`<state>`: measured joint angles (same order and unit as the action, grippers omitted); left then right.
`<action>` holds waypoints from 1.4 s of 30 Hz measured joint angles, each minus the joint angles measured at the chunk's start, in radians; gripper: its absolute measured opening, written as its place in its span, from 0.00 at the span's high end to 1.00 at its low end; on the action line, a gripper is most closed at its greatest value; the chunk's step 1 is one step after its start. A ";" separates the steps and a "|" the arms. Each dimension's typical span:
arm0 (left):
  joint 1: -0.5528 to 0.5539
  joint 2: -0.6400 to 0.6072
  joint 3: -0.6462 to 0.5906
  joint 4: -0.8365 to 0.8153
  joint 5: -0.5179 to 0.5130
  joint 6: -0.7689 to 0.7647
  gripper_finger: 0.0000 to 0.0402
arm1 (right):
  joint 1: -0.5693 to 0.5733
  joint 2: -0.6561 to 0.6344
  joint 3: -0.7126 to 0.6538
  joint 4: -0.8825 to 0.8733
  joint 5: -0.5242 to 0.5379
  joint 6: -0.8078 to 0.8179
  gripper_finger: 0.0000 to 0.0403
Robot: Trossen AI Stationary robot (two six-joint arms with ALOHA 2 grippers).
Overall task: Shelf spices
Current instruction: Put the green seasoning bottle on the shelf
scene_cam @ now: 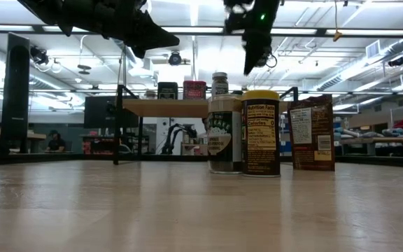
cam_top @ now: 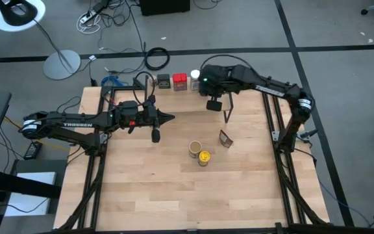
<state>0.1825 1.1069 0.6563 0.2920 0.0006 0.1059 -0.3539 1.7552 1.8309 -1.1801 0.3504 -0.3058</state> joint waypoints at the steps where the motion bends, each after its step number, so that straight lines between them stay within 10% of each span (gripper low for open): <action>1: 0.000 0.000 0.000 0.000 0.000 0.000 1.00 | 0.003 -0.023 0.000 0.000 0.010 0.000 1.00; 13: 0.000 0.000 0.000 -0.075 -0.118 0.094 0.94 | 0.199 -0.406 0.003 0.048 0.109 0.088 1.00; 27: -0.018 0.092 0.021 -0.034 -0.255 0.070 0.38 | 0.353 -0.604 -0.275 0.024 0.233 0.267 1.00; 42: -0.022 0.110 0.090 -0.127 -0.340 0.020 0.38 | 0.341 -0.627 -1.004 1.276 0.240 0.221 0.99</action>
<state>0.1608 1.2166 0.7464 0.1655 -0.3394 0.1258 -0.0124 1.1285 0.8268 0.0960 0.5903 -0.0845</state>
